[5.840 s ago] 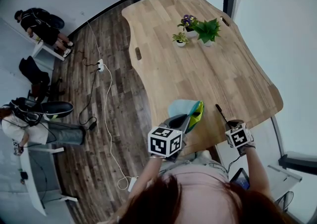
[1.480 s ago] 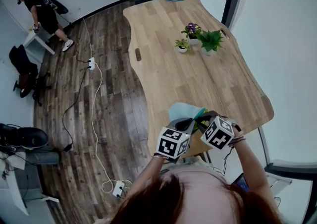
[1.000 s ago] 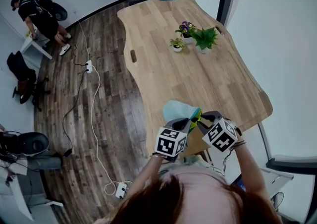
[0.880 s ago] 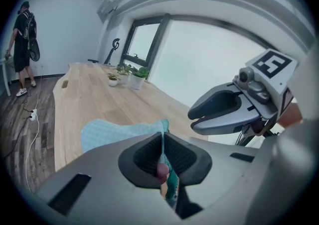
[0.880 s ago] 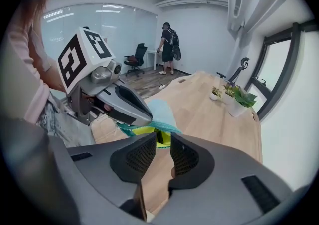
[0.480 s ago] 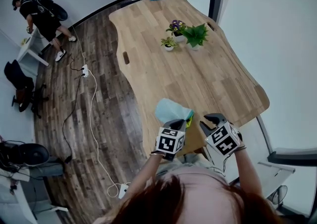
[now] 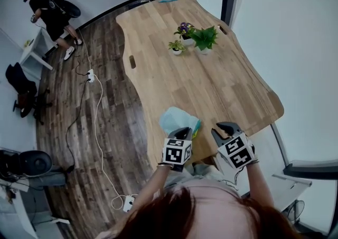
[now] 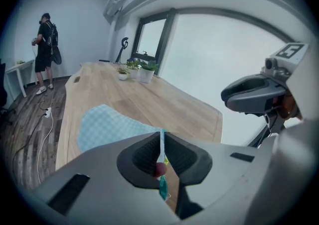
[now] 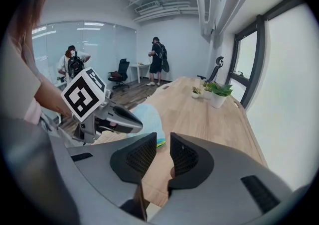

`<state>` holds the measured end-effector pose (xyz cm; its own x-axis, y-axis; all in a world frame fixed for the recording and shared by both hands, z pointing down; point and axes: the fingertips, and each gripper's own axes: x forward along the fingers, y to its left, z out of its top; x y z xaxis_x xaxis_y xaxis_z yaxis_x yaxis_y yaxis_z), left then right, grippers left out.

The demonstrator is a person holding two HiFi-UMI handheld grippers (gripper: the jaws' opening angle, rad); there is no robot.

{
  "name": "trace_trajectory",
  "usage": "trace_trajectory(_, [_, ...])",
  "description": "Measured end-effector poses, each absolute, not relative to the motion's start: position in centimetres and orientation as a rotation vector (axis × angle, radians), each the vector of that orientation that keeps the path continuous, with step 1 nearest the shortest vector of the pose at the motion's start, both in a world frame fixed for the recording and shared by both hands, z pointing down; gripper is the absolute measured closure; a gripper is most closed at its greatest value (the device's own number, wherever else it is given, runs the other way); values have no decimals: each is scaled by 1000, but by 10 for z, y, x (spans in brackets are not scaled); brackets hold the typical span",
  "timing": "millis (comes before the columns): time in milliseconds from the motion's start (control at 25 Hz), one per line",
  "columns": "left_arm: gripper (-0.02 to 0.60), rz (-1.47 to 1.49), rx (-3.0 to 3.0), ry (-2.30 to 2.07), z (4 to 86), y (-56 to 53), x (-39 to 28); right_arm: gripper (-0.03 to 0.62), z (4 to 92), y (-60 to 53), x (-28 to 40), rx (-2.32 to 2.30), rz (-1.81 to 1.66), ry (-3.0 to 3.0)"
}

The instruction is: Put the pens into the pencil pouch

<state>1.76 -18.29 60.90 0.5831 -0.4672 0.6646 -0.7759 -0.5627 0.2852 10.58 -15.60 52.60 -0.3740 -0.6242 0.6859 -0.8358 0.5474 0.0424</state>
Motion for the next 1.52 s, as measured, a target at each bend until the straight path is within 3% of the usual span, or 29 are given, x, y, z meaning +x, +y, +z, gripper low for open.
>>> trace_trajectory(960, [578,328,2435,-1368,457,-130,8,592,455,-131,127,1486,354,-2448])
trace_trajectory(1520, [578,200,2566,-1360,393,-78,-16,594,405,-80,112,1626,202,-2470])
